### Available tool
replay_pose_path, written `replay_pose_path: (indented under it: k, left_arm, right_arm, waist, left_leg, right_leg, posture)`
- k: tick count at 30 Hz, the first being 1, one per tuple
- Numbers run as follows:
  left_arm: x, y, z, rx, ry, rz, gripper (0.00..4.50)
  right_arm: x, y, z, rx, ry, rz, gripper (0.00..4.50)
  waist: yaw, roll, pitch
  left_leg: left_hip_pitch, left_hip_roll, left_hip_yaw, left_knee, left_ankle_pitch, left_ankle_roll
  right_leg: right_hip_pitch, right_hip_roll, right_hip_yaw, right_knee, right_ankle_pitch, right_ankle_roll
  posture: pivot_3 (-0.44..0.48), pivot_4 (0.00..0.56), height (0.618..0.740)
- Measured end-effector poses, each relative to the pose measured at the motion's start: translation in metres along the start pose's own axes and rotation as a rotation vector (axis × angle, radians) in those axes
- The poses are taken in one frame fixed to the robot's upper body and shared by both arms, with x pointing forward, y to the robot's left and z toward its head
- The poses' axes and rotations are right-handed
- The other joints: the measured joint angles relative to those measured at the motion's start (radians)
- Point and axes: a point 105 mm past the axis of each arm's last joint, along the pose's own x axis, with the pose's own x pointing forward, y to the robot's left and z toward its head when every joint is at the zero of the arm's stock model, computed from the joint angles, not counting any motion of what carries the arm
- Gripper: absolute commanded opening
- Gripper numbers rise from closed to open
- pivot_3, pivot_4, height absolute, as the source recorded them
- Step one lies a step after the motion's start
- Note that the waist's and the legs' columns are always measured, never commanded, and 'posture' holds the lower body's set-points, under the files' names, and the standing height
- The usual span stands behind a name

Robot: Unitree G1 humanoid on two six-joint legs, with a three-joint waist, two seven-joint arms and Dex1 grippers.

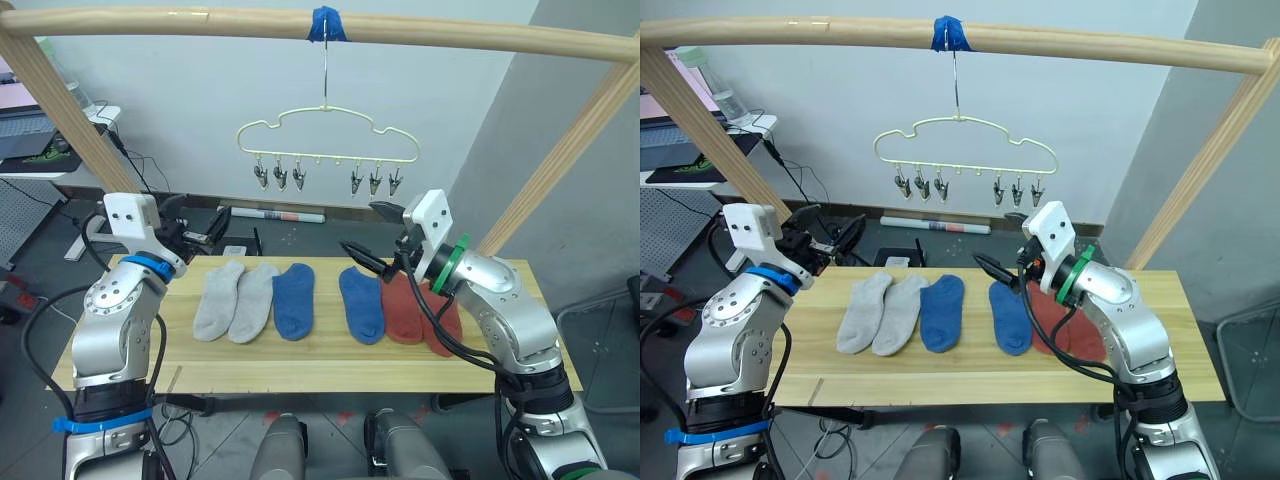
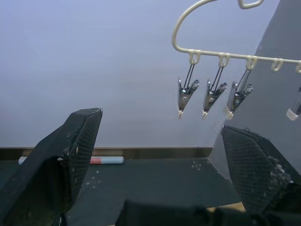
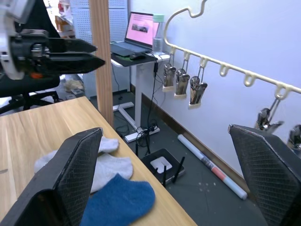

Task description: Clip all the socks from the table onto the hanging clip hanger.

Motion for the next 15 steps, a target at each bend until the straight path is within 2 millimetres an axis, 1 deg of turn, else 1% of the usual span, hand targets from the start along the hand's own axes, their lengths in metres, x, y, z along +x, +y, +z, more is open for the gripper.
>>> replay_pose_path:
  k: [1, 4, 6, 8, 9, 12, 15]
  left_arm:
    - [0.005, -0.003, -0.001, -0.008, 0.001, -0.009, 4.48]
    - [0.018, -0.008, -0.004, -0.037, -0.012, -0.019, 3.93]
    - [0.023, -0.009, -0.004, -0.052, -0.024, -0.020, 3.34]
    - [0.025, -0.008, -0.006, -0.051, -0.025, -0.021, 2.79]
    - [0.027, -0.009, -0.007, -0.043, -0.021, -0.024, 2.59]
    - [0.032, -0.010, -0.010, -0.040, -0.012, -0.025, 2.59]
    - [0.043, -0.012, -0.013, -0.042, -0.012, -0.031, 2.59]
  right_arm:
    - [0.003, 0.003, 0.003, -0.001, -0.017, 0.012, 4.50]
    - [0.011, 0.009, 0.015, -0.032, -0.060, 0.042, 4.50]
    - [0.013, 0.012, 0.018, -0.037, -0.074, 0.053, 4.50]
    - [0.014, 0.012, 0.016, -0.032, -0.072, 0.054, 4.50]
    - [0.014, 0.012, 0.016, -0.030, -0.072, 0.053, 4.50]
    - [0.017, 0.014, 0.018, -0.029, -0.078, 0.060, 4.50]
    - [0.024, 0.015, 0.018, -0.034, -0.092, 0.050, 4.50]
  waist:
    - [-0.001, 0.000, 0.003]
    - [-0.005, 0.000, 0.009]
    - [-0.009, -0.001, 0.013]
    - [-0.014, -0.002, 0.016]
    - [-0.017, -0.002, 0.019]
    - [-0.023, -0.002, 0.027]
    - [-0.026, -0.002, 0.029]
  left_leg:
    - [0.000, 0.000, 0.000, 0.000, 0.000, 0.000]
    - [0.000, 0.000, 0.000, 0.000, 0.000, 0.000]
    - [0.000, 0.000, 0.000, 0.000, 0.000, 0.000]
    - [0.000, 0.000, -0.001, 0.000, 0.000, 0.000]
    - [0.000, 0.000, -0.001, 0.000, 0.000, 0.000]
    - [-0.001, 0.000, -0.001, 0.000, 0.000, 0.000]
    - [-0.001, 0.000, -0.001, 0.000, 0.000, 0.000]
  right_leg:
    - [0.000, 0.000, 0.000, 0.000, 0.000, 0.000]
    - [0.000, 0.000, 0.000, 0.000, 0.000, 0.000]
    - [0.000, 0.000, 0.000, 0.000, 0.000, 0.000]
    - [0.000, 0.000, 0.000, 0.000, 0.000, 0.000]
    - [0.000, 0.000, 0.000, 0.000, 0.000, 0.000]
    - [0.000, 0.000, 0.000, 0.000, 0.000, 0.000]
    - [0.000, 0.000, -0.001, 0.001, 0.000, 0.001]
  posture:
    - [-0.006, 0.238, 0.740]
    - [-0.019, 0.245, 0.740]
    - [-0.019, 0.245, 0.740]
    - [-0.039, 0.255, 0.740]
    - [-0.039, 0.255, 0.740]
    - [-0.043, 0.264, 0.740]
    - [-0.046, 0.269, 0.740]
